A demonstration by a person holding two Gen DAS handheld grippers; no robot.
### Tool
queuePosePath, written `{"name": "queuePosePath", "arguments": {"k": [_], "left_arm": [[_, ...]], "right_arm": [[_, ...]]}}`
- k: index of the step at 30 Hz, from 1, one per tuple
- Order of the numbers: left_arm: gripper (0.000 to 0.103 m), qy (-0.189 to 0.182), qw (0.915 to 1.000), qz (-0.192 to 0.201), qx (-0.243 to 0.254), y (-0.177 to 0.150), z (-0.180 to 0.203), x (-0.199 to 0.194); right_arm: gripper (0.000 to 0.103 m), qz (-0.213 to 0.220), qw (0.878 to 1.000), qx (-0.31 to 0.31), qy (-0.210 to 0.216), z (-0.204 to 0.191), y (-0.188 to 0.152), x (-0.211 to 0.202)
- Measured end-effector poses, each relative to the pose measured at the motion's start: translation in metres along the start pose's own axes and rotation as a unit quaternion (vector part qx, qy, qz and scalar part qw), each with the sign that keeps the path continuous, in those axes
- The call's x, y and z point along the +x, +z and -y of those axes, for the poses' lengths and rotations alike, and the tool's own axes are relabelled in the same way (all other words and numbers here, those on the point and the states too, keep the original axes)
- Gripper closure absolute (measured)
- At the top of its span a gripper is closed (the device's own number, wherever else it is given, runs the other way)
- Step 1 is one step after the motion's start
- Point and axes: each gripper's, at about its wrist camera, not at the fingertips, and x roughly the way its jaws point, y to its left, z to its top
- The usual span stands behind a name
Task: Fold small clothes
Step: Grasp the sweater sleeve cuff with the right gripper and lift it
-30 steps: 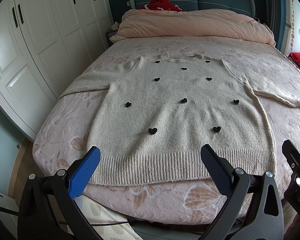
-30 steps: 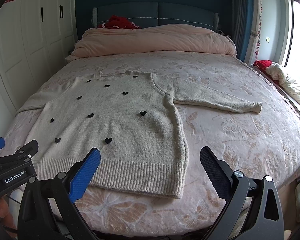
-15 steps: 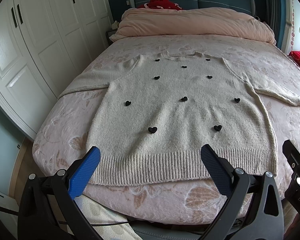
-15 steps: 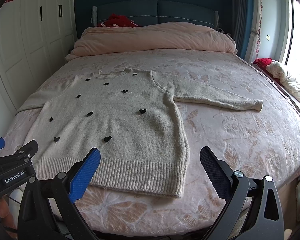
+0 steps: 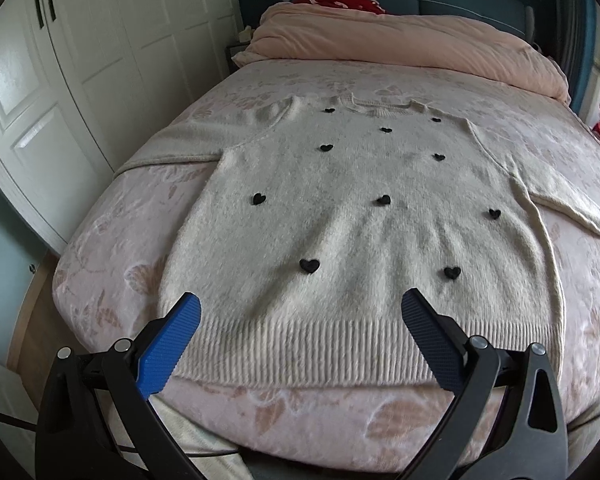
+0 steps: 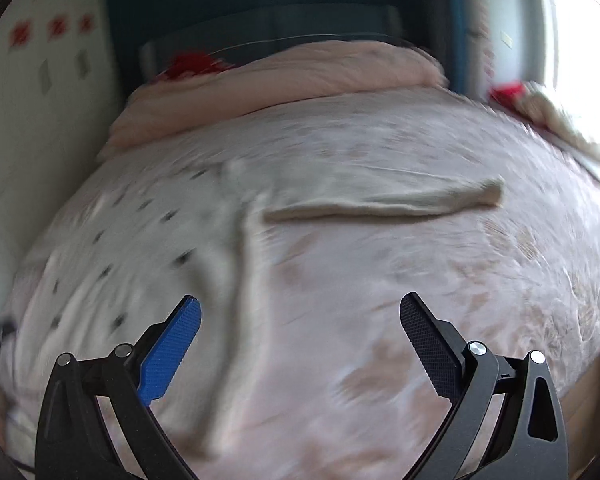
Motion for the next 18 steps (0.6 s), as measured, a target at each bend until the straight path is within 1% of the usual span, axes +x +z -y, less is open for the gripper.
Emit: {"name": "queuePosePath", "arguments": {"k": [2, 4, 5, 6, 7, 10, 11, 12, 14, 15, 16, 17, 18], "left_arm": [[0.005, -0.001, 1.0000, 0.000, -0.005, 0.004, 0.007, 0.006], [0.005, -0.003, 0.9999, 0.000, -0.012, 0.009, 0.017, 0.015], [0.005, -0.003, 0.9999, 0.000, -0.016, 0.011, 0.022, 0.020], [0.005, -0.003, 0.9998, 0.000, -0.017, 0.013, 0.027, 0.024], [0.005, -0.003, 0.9998, -0.001, -0.019, 0.016, 0.033, 0.028], [0.005, -0.003, 0.9998, 0.001, -0.019, 0.024, 0.052, 0.039], [0.005, -0.004, 0.9998, 0.001, -0.018, 0.026, 0.057, 0.043], [0.005, -0.005, 0.9998, 0.000, -0.017, 0.029, 0.063, 0.047], [0.005, -0.006, 0.9999, -0.002, -0.015, 0.033, 0.072, 0.054], [0.005, -0.006, 0.9999, -0.005, -0.014, 0.035, 0.076, 0.059], [0.005, -0.006, 0.9999, -0.007, -0.014, 0.036, 0.078, 0.061], [0.005, -0.006, 0.9998, -0.011, -0.012, 0.037, 0.081, 0.066], [0.005, -0.005, 0.9998, -0.012, -0.012, 0.037, 0.082, 0.069]], "right_arm": [[0.005, 0.005, 0.998, 0.063, -0.012, 0.054, 0.020, 0.023], [0.006, 0.003, 0.994, 0.112, -0.016, 0.096, 0.034, 0.047], [0.010, -0.004, 0.990, 0.139, -0.020, 0.120, 0.042, 0.065], [0.015, -0.010, 0.988, 0.152, -0.020, 0.133, 0.047, 0.077], [0.017, -0.016, 0.986, 0.164, -0.016, 0.145, 0.052, 0.091], [0.021, -0.030, 0.976, 0.215, 0.020, 0.174, 0.061, 0.134], [0.024, -0.033, 0.971, 0.235, 0.038, 0.183, 0.062, 0.150], [0.026, -0.034, 0.967, 0.247, 0.046, 0.188, 0.063, 0.159], [0.027, -0.041, 0.958, 0.277, 0.064, 0.198, 0.064, 0.183], [0.027, -0.035, 0.956, 0.284, 0.069, 0.197, 0.065, 0.188], [0.027, -0.021, 0.955, 0.287, 0.074, 0.198, 0.067, 0.191], [0.033, -0.017, 0.954, 0.288, 0.077, 0.198, 0.069, 0.193], [0.050, -0.012, 0.952, 0.294, 0.085, 0.199, 0.072, 0.199]]}}
